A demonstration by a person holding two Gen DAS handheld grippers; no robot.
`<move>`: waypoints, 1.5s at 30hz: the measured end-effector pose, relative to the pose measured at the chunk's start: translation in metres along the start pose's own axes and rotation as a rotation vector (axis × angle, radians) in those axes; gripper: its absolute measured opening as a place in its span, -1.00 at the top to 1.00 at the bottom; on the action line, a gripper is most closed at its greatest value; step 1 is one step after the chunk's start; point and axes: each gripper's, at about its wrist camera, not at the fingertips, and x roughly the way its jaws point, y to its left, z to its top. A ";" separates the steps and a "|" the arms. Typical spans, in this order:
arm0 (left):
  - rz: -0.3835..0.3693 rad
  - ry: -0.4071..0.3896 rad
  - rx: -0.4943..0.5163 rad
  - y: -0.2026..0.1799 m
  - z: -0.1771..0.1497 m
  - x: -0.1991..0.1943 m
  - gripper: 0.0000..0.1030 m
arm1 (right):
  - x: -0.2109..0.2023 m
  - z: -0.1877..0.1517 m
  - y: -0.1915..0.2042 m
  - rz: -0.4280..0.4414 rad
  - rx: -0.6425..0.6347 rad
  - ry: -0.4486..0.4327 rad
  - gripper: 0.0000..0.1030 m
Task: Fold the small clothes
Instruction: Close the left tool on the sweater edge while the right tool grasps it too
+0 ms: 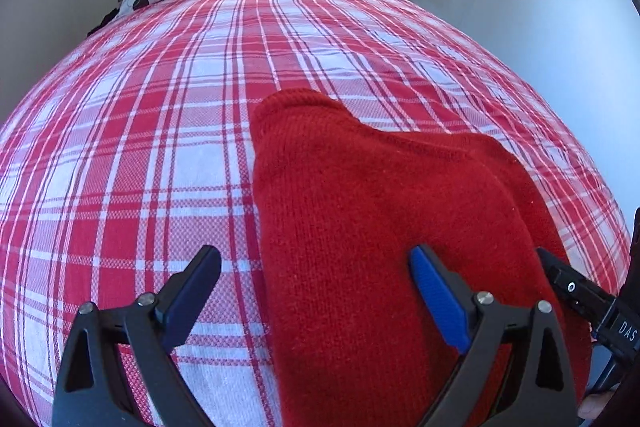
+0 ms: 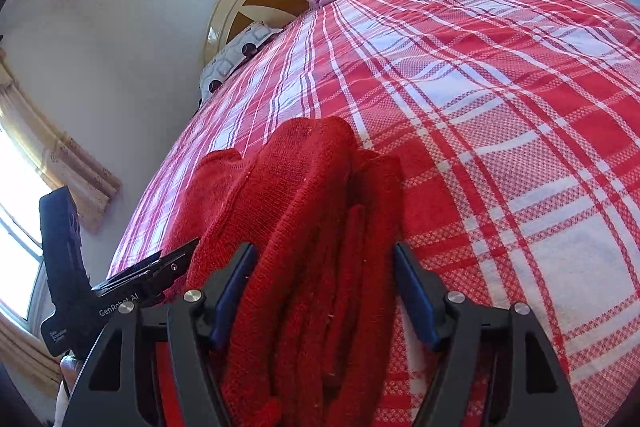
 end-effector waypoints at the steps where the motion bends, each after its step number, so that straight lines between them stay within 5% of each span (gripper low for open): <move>1: -0.002 -0.003 0.004 0.000 0.000 0.000 -0.89 | 0.002 0.000 0.001 -0.008 -0.006 0.005 -0.36; 5: -0.032 -0.001 0.004 -0.001 -0.001 0.001 -0.74 | 0.006 0.001 0.009 -0.038 -0.047 0.014 -0.37; 7: -0.062 0.004 0.006 -0.003 0.000 0.001 -0.57 | 0.006 0.001 0.013 -0.013 -0.070 0.010 0.00; 9: -0.067 0.004 0.009 -0.005 0.001 0.002 -0.49 | 0.006 0.001 0.014 -0.012 -0.078 0.008 0.05; 26: -0.044 -0.018 0.034 -0.012 -0.001 0.002 -0.43 | 0.014 0.003 0.002 0.029 -0.002 0.013 -0.10; 34: -0.020 -0.061 0.115 -0.026 -0.005 -0.005 -0.05 | 0.010 -0.001 0.011 -0.005 -0.058 -0.016 0.28; 40: 0.012 -0.086 0.129 -0.029 -0.007 -0.008 0.17 | 0.004 -0.006 0.034 -0.123 -0.182 -0.072 0.34; 45: 0.017 -0.089 0.128 -0.029 -0.007 -0.009 0.18 | 0.004 -0.007 0.034 -0.125 -0.176 -0.073 0.34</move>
